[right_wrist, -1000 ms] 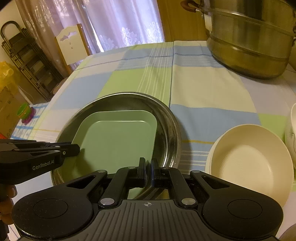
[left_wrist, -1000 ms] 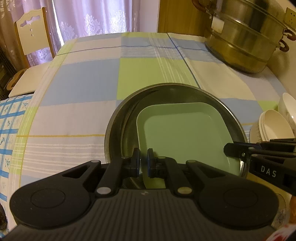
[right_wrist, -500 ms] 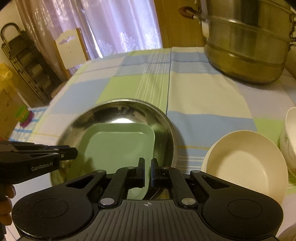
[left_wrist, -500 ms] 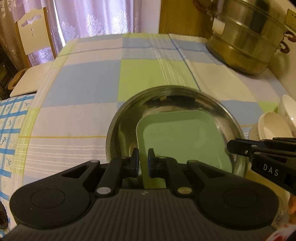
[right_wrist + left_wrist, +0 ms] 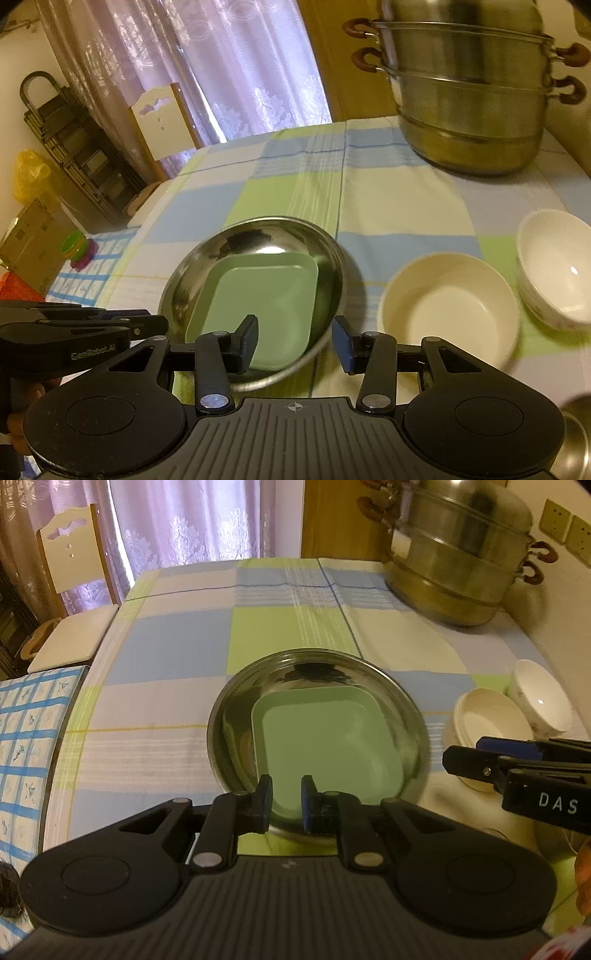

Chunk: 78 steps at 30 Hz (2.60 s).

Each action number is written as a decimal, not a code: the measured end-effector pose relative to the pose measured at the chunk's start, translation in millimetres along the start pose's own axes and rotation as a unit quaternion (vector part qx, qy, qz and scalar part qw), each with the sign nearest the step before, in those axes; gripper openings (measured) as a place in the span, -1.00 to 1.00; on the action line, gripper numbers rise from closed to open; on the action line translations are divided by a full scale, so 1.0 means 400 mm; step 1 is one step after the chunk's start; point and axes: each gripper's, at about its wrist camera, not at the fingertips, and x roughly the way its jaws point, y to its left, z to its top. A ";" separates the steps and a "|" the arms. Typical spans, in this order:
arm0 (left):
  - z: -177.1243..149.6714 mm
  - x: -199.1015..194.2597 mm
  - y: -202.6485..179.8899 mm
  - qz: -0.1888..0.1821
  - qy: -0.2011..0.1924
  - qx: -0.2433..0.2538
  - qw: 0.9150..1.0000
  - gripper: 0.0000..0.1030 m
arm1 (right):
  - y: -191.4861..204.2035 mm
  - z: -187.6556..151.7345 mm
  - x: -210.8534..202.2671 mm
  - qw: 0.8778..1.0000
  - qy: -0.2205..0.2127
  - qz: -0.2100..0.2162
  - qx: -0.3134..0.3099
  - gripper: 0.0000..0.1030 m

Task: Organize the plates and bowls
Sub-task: 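Raise the right gripper away from the steel plate, then move the right gripper to the white floral saucer and grip its rim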

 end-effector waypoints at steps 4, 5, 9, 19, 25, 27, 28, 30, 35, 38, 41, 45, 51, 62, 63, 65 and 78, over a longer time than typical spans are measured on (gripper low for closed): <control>-0.032 -0.051 -0.019 -0.005 0.002 -0.007 1.000 -0.73 | -0.005 -0.022 -0.059 1.000 0.000 0.001 0.002 -0.13; -0.040 -0.062 -0.024 -0.005 0.002 -0.007 1.000 -0.73 | -0.008 -0.026 -0.069 1.000 0.001 0.001 0.002 -0.13; -0.074 -0.102 -0.050 -0.011 0.004 -0.008 1.000 -0.73 | -0.017 -0.055 -0.119 1.000 0.005 0.002 0.002 -0.12; -0.158 -0.173 -0.138 -0.022 0.011 -0.011 1.000 -0.73 | -0.053 -0.132 -0.210 1.000 0.018 -0.004 0.006 -0.12; -0.203 -0.198 -0.182 -0.022 0.013 -0.017 1.000 -0.73 | -0.079 -0.173 -0.263 1.000 0.019 -0.006 0.002 -0.12; -0.221 -0.208 -0.200 -0.022 0.014 -0.019 0.999 -0.73 | -0.087 -0.184 -0.280 1.000 0.018 -0.007 -0.001 -0.12; -0.230 -0.213 -0.209 -0.022 0.014 -0.019 0.999 -0.73 | -0.091 -0.189 -0.288 1.000 0.018 -0.007 -0.001 -0.12; -0.244 -0.219 -0.225 -0.021 0.015 -0.021 0.999 -0.73 | -0.099 -0.201 -0.303 1.000 0.018 -0.006 -0.003 -0.12; -0.280 -0.238 -0.262 -0.020 0.017 -0.025 0.999 -0.73 | -0.119 -0.231 -0.337 1.000 0.020 -0.008 -0.007 -0.12; -0.295 -0.247 -0.288 -0.019 0.017 -0.026 0.999 -0.73 | -0.130 -0.248 -0.353 1.000 0.021 -0.009 -0.008 -0.12; -0.309 -0.257 -0.313 -0.018 0.015 -0.026 0.999 -0.73 | -0.142 -0.265 -0.369 1.000 0.023 -0.009 -0.009 -0.12; -0.322 -0.272 -0.338 -0.014 0.011 -0.025 1.000 -0.73 | -0.152 -0.284 -0.385 1.000 0.025 -0.007 -0.011 -0.12; -0.347 -0.285 -0.355 -0.016 0.011 -0.029 0.999 -0.73 | -0.157 -0.306 -0.393 1.000 0.026 -0.008 -0.015 -0.12; -0.338 -0.243 -0.325 -0.042 0.017 -0.020 0.999 -0.73 | -0.153 -0.301 -0.357 0.999 0.028 -0.027 0.004 -0.13; -0.334 -0.237 -0.320 -0.046 0.017 -0.017 0.999 -0.73 | -0.151 -0.298 -0.351 0.999 0.028 -0.030 0.006 -0.13; -0.323 -0.222 -0.309 -0.053 0.017 -0.011 0.998 -0.73 | -0.145 -0.292 -0.337 0.999 0.027 -0.033 0.010 -0.13; -0.269 -0.113 -0.257 -0.091 0.035 0.020 0.995 -0.73 | -0.140 -0.277 -0.238 0.995 0.049 -0.066 0.049 -0.13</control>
